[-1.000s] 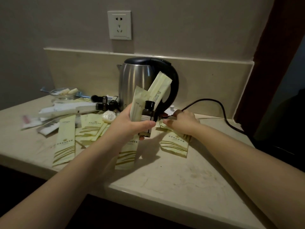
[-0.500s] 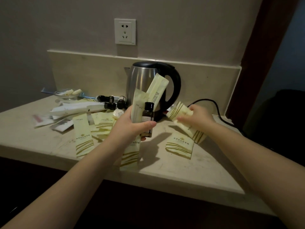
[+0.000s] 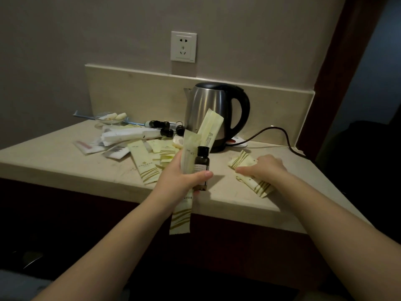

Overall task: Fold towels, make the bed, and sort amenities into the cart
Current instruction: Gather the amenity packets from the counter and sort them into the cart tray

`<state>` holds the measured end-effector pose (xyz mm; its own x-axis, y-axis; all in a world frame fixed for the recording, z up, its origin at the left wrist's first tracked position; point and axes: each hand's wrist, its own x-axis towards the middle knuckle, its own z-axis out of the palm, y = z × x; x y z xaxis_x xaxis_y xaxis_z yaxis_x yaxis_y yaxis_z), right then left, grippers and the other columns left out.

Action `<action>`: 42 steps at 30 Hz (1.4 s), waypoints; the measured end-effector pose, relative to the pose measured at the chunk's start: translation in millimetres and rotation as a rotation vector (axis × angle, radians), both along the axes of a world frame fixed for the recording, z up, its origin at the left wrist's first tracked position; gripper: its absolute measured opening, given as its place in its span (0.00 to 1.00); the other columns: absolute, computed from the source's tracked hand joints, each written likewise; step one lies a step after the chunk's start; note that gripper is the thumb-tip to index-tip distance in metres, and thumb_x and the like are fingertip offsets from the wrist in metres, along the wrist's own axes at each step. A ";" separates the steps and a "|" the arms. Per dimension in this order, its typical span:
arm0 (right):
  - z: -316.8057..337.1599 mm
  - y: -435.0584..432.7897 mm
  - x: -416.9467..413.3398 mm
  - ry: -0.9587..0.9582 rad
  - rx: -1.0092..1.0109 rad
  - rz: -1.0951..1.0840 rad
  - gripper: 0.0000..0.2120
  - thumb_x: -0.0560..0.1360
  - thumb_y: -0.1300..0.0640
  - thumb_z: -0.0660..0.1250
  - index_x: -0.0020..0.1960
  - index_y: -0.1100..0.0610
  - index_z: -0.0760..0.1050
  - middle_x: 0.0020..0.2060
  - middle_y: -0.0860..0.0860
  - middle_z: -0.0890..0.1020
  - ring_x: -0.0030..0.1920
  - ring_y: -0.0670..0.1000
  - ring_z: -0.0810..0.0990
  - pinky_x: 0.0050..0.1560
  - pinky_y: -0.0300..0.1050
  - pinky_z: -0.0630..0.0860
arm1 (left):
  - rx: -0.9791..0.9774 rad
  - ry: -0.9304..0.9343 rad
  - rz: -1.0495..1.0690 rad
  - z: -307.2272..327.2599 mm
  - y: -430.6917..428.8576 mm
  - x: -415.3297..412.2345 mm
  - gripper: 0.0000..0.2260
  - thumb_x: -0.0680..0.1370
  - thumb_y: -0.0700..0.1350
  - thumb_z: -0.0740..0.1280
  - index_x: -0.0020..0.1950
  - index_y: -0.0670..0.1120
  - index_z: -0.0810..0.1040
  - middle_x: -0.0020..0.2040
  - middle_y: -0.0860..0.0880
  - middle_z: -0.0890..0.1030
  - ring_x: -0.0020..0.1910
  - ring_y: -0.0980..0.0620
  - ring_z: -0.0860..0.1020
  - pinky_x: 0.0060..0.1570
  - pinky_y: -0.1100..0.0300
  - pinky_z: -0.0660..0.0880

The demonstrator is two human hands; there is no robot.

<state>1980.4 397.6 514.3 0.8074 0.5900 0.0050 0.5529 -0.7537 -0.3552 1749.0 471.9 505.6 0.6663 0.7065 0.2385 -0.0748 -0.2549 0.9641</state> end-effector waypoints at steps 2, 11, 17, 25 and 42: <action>-2.6 -0.2 -8.6 -0.048 0.015 -0.013 0.34 0.66 0.32 0.68 0.59 0.57 0.71 0.49 0.52 0.75 0.53 0.54 0.73 0.46 0.47 0.72 | 0.009 -0.004 -0.007 -3.0 -2.1 -12.6 0.28 0.71 0.45 0.73 0.69 0.53 0.68 0.58 0.54 0.77 0.56 0.55 0.76 0.48 0.60 0.77; 14.8 -30.8 -81.0 0.323 0.796 0.207 0.14 0.71 0.50 0.73 0.53 0.52 0.74 0.44 0.47 0.81 0.43 0.48 0.82 0.40 0.43 0.77 | -0.052 -0.039 -0.043 -11.7 -16.8 -62.3 0.24 0.72 0.42 0.72 0.66 0.53 0.70 0.56 0.52 0.79 0.52 0.53 0.79 0.41 0.61 0.79; 33.3 -64.3 -180.4 0.621 0.858 0.584 0.09 0.72 0.53 0.70 0.51 0.55 0.78 0.37 0.48 0.85 0.36 0.46 0.84 0.33 0.36 0.77 | -0.003 -0.030 0.031 -13.1 -47.5 -113.0 0.22 0.72 0.42 0.72 0.64 0.53 0.72 0.53 0.52 0.81 0.49 0.55 0.81 0.39 0.66 0.78; -15.0 -87.7 -285.5 0.882 0.808 0.725 0.03 0.72 0.53 0.71 0.46 0.50 0.80 0.40 0.46 0.86 0.42 0.46 0.84 0.39 0.39 0.79 | -0.058 0.012 0.427 -36.7 -138.0 -223.6 0.17 0.71 0.41 0.74 0.57 0.52 0.75 0.48 0.50 0.83 0.44 0.56 0.82 0.39 0.66 0.77; -117.2 -217.1 -545.2 0.959 0.550 0.905 0.08 0.70 0.48 0.72 0.45 0.43 0.74 0.39 0.42 0.82 0.39 0.41 0.82 0.36 0.38 0.78 | -0.339 0.078 1.127 -107.3 -350.7 -491.7 0.14 0.74 0.44 0.70 0.59 0.51 0.74 0.52 0.49 0.81 0.51 0.51 0.80 0.46 0.58 0.77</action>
<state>1435.2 180.5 397.1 -0.0177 0.9970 0.0757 0.1440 0.0774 -0.9865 1257.3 121.2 398.3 -0.3697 0.9250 -0.0879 0.0909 0.1302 0.9873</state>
